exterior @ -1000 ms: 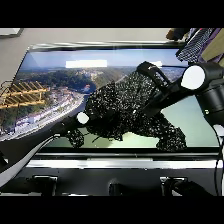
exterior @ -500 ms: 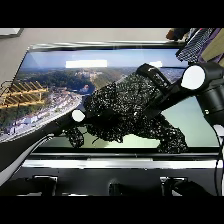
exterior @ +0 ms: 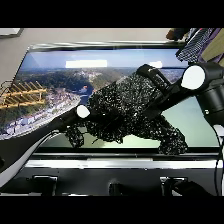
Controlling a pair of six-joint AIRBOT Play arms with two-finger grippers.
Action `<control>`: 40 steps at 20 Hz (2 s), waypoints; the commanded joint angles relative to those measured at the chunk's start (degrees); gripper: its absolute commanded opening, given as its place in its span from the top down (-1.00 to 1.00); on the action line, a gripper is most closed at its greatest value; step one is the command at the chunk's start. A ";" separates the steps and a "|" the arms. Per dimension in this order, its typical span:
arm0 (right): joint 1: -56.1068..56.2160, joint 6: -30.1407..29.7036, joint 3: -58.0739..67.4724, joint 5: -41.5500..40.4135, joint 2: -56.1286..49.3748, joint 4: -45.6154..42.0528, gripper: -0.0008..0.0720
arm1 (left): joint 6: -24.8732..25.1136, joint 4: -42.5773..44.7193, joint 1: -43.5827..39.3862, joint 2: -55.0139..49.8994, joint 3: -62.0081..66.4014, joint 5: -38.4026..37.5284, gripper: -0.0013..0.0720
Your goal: Fold the clothes and pants, and hang the long-sleeved shirts on hangers.
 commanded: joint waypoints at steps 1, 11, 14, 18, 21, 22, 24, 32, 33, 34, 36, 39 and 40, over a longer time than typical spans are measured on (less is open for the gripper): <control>0.07 -0.04 0.02 -0.04 0.02 0.00 0.89 | -1.70 0.00 -0.48 -4.72 4.61 -2.82 -0.51; 0.07 -0.07 0.02 0.59 0.04 -0.17 0.89 | 3.58 0.87 1.07 -6.67 6.47 -7.85 0.91; 0.07 -0.04 0.02 1.05 0.35 -0.20 0.89 | 3.21 7.72 3.91 -3.39 6.47 -10.47 0.91; 1.05 4.66 0.02 3.63 1.38 0.17 0.89 | 1.16 14.82 7.98 0.79 6.49 -12.74 0.91; 4.76 5.99 0.02 4.48 1.40 -0.63 0.89 | 2.25 14.82 8.87 0.74 6.49 -13.27 0.91; 5.64 7.23 0.02 4.63 1.40 -1.92 0.89 | 2.25 14.82 8.92 0.76 6.49 -14.14 0.91; 5.99 9.01 0.02 5.11 1.75 -2.80 0.89 | 2.21 14.86 8.87 0.76 6.49 -14.99 0.91; 5.99 9.97 0.15 5.55 9.18 1.27 0.89 | 2.21 14.84 8.33 1.44 6.54 -14.03 0.91; 6.01 9.97 0.13 7.39 9.05 1.90 0.89 | 2.23 14.86 8.37 1.55 6.88 -13.60 0.91; 5.99 9.97 0.13 7.72 9.01 2.67 0.89 | 2.25 14.88 8.52 1.55 7.58 -13.31 0.91; 6.01 9.92 0.13 7.43 9.01 3.85 0.89 | 2.21 17.40 8.63 1.55 9.90 -12.74 0.91; 5.99 9.94 0.11 7.54 9.01 3.87 0.89 | 2.19 21.33 9.14 1.55 14.08 -12.83 0.91; 5.99 9.94 -0.04 7.43 8.98 3.52 0.89 | 2.19 21.53 9.33 1.57 15.13 -12.85 0.91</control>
